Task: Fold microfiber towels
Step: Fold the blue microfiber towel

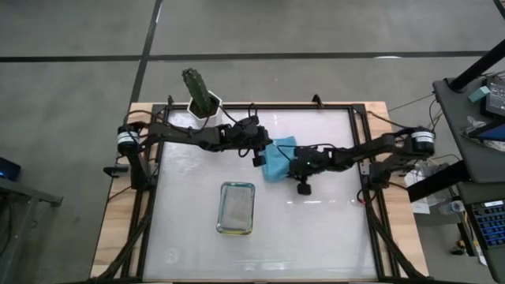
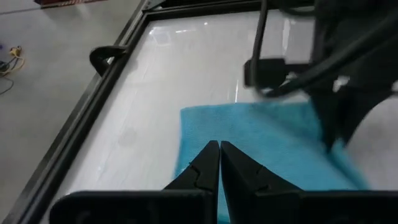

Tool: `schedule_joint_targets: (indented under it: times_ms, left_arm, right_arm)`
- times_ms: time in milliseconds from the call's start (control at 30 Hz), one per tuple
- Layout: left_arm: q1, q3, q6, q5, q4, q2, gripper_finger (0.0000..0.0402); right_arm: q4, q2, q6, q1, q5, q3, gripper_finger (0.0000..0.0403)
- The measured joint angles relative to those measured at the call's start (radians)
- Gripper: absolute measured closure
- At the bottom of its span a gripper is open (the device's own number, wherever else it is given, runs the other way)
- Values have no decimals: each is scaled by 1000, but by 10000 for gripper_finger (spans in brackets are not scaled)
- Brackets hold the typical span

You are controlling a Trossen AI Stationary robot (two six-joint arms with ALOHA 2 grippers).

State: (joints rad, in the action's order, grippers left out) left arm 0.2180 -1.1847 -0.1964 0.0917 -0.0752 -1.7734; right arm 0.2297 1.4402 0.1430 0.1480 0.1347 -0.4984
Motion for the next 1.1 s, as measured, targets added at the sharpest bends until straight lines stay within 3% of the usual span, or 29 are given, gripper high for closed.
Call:
schedule_joint_targets:
  times_ms: [200, 400, 833, 1100]
  left_arm:
    - [-35, -18, 9, 0, -62, -73, 401]
    - [-80, -80, 28, 0, -82, -166, 401]
    - [-157, -135, 0, -10, -25, -242, 401]
    - [-154, -131, -25, -40, -10, -243, 401]
  right_arm:
    - [-285, -212, -115, -4, 181, 0, 391]
    - [-366, -341, -266, -59, 364, 4, 392]
    - [-357, -372, -475, -110, 379, -37, 392]
    - [-380, -322, -492, -24, 393, -69, 392]
